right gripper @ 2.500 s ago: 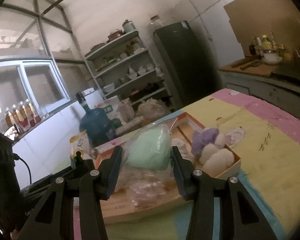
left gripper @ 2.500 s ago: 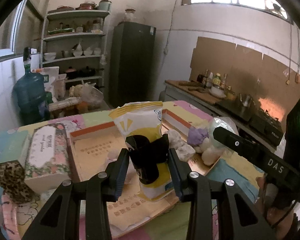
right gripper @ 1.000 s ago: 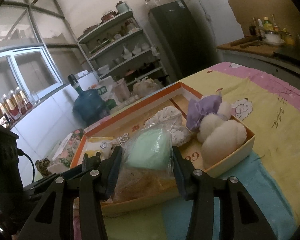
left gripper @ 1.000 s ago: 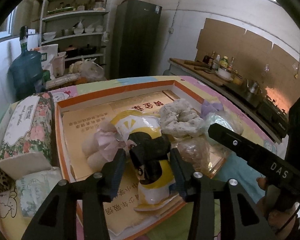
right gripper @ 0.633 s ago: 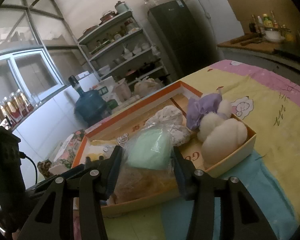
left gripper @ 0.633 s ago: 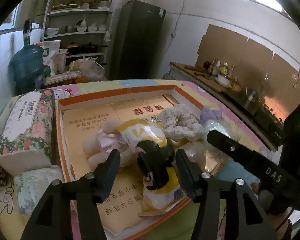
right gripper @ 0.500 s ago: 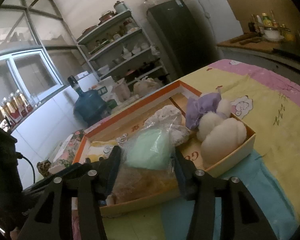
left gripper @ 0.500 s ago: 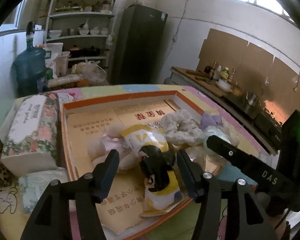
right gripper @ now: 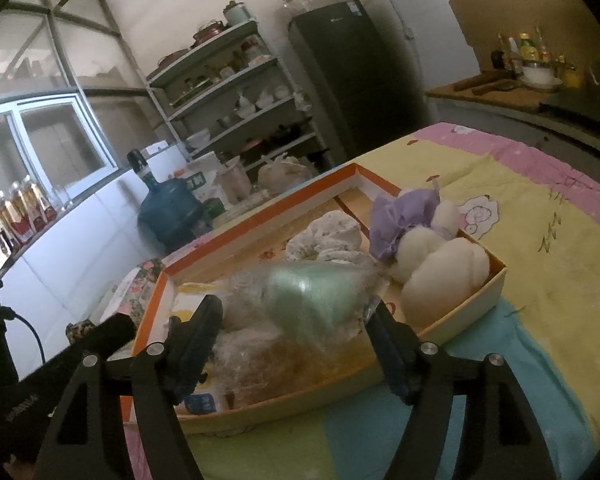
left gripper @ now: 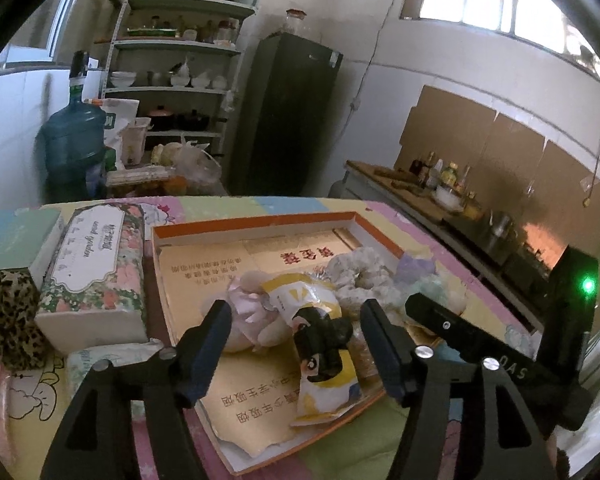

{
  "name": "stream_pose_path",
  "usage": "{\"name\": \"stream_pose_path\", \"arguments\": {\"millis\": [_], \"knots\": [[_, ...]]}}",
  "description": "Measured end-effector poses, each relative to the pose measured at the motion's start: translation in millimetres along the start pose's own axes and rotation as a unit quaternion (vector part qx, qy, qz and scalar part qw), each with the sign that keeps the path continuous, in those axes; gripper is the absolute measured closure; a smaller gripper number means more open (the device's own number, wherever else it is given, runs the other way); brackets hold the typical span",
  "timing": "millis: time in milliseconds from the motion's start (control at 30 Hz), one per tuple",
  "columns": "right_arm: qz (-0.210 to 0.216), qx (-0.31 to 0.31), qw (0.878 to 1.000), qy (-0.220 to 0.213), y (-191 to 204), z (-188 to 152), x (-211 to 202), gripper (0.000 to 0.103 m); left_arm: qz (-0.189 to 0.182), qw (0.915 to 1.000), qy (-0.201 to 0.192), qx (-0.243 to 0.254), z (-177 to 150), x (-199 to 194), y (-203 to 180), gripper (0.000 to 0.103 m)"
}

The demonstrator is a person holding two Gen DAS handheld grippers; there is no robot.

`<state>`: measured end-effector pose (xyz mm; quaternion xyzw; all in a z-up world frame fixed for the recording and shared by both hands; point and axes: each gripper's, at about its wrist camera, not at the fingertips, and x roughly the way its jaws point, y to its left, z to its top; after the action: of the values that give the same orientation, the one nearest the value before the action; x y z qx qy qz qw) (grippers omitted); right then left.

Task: Organize soft objects
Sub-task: 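Withdraw both open grippers from the box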

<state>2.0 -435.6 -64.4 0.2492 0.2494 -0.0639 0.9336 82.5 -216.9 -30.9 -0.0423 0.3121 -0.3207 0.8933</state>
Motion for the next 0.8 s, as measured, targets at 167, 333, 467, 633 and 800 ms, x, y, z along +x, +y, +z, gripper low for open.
{"name": "stream_pose_path", "arguments": {"millis": [167,333,467,633,800], "knots": [[-0.006,-0.001,1.0,-0.008,2.8,0.6,-4.7,0.028,-0.008,0.9999,-0.007,0.003,2.1,-7.8,1.7,0.035],[-0.009,-0.003,1.0,-0.011,5.2,1.4,-7.8,0.028,-0.011,0.9999,-0.011,0.001,2.4,-13.0,3.7,0.035],[-0.008,-0.004,1.0,-0.012,5.6,1.8,-9.5,0.028,-0.002,0.9999,-0.016,-0.004,2.0,-18.3,4.4,0.035],[-0.006,-0.005,1.0,-0.017,8.7,3.1,-18.5,0.028,0.0,0.9997,-0.022,-0.005,2.7,-24.4,5.3,0.035],[-0.005,-0.008,1.0,-0.021,14.4,2.7,-25.9,0.028,0.011,0.9994,-0.031,0.007,0.5,-32.8,5.2,0.035]]}}
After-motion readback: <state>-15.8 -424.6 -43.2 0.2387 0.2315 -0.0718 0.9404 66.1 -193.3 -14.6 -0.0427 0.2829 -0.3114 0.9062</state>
